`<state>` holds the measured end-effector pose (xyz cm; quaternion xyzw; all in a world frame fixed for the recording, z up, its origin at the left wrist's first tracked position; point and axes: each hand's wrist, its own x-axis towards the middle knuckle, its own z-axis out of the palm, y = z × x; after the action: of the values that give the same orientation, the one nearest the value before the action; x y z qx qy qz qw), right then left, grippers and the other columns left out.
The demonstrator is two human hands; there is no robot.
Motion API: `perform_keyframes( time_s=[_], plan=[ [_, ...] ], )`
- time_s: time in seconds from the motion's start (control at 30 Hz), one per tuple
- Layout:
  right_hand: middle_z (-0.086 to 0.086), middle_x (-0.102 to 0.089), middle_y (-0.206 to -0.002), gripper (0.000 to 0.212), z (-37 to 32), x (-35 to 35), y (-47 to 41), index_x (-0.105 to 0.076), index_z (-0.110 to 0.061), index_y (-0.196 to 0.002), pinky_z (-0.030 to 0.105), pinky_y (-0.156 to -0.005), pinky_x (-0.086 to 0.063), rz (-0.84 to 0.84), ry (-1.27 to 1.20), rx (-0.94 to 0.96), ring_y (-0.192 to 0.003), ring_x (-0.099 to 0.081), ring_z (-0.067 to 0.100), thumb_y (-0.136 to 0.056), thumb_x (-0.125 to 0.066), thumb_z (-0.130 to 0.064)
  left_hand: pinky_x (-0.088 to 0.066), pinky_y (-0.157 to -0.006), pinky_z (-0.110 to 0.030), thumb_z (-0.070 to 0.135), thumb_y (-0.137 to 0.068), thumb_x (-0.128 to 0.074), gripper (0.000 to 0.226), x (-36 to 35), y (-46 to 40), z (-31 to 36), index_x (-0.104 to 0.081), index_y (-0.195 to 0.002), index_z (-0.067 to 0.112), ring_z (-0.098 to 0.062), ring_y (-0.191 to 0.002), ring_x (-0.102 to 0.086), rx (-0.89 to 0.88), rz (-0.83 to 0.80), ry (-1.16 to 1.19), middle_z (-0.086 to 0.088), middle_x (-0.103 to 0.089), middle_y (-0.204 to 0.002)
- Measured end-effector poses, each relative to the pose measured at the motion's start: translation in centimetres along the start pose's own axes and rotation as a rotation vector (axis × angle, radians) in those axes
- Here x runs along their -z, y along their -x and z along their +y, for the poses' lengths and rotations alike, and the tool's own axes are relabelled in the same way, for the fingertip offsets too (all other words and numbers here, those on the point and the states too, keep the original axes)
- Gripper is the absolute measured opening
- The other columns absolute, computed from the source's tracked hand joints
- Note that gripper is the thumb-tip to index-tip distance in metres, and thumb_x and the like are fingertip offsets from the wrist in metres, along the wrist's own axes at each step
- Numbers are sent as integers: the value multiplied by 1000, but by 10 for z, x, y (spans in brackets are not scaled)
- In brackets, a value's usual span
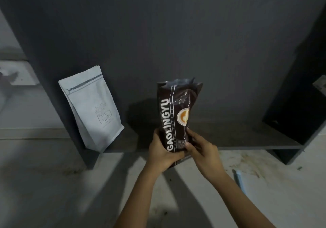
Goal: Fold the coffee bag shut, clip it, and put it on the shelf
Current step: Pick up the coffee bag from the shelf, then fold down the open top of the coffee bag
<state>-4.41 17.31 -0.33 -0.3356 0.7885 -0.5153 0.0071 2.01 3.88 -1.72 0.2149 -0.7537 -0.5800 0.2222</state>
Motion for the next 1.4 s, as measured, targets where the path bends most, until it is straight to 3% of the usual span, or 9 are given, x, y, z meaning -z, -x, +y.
perform_keyframes(
  time_s=[0.13,0.37,0.57,0.67,0.77,0.9,1.1,1.27,1.4],
  plan=[
    [-18,-66,-100,42,-7,9,31,-49,-27,-128,19,-78,-53,-9,24,26,-93,-63,-1,-87,-54,-32,-50,-62,-8,10,-51,-89,74,-10,31,-2,-43,-102,37,10,-82,-64,-45,2,83,14,-66,-94],
    [-9,-69,-102,34,4,12,81,-51,-28,-115,32,-80,-55,-144,113,-37,-94,-65,8,-87,-46,-45,-57,-85,-36,20,-38,-93,89,-15,68,-51,-48,-114,28,-8,-96,-67,81,-87,76,4,-70,-106],
    [3,-72,-100,28,7,18,90,-60,-16,-106,20,-71,-52,-175,169,-68,-87,-66,13,-90,-49,-35,-52,-93,-50,27,-31,-96,100,-15,91,-90,-50,-119,18,-20,-106,-65,213,-196,75,-7,-68,-113],
    [-9,-65,-82,27,-6,28,81,-55,-11,-101,4,-58,-42,27,135,-56,-72,-60,1,-87,-52,-34,-52,-95,-45,26,-32,-95,99,-11,88,-88,-49,-120,21,-14,-107,-64,200,-234,40,-1,-67,-115],
    [-12,-59,-82,32,-18,42,67,-45,-12,-111,12,-60,-46,185,119,11,-74,-61,7,-86,-56,-29,-52,-94,-43,26,-29,-94,98,-10,87,-87,-51,-117,21,-12,-104,-65,205,-238,19,0,-69,-111],
    [5,-64,-90,26,-21,55,44,-51,-18,-112,36,-66,-52,112,345,163,-77,-60,20,-88,-54,-25,-54,-79,-20,12,-37,-93,80,-9,89,-83,-55,-105,26,-5,-98,-66,199,-244,13,7,-69,-103],
    [5,-57,-84,9,-37,59,28,-52,-13,-93,41,-61,-49,-52,489,191,-73,-56,26,-87,-54,-20,-52,-67,-11,6,-41,-92,79,-8,87,-67,-51,-106,28,9,-84,-63,166,-221,41,11,-67,-100],
    [6,-59,-64,17,-56,70,20,-59,-10,-65,25,-52,-40,-176,517,97,-54,-52,15,-80,-64,-15,-50,-66,-8,13,-39,-93,75,-6,88,-67,-55,-103,26,-1,-90,-63,165,-235,-20,13,-67,-97],
    [6,-64,-64,19,-63,79,28,-60,-11,-61,15,-55,-46,-61,321,30,-59,-58,14,-76,-70,-17,-53,-77,-22,15,-41,-91,72,-5,84,-66,-59,-105,21,-11,-96,-66,153,-246,-31,9,-70,-98]
  ],
)
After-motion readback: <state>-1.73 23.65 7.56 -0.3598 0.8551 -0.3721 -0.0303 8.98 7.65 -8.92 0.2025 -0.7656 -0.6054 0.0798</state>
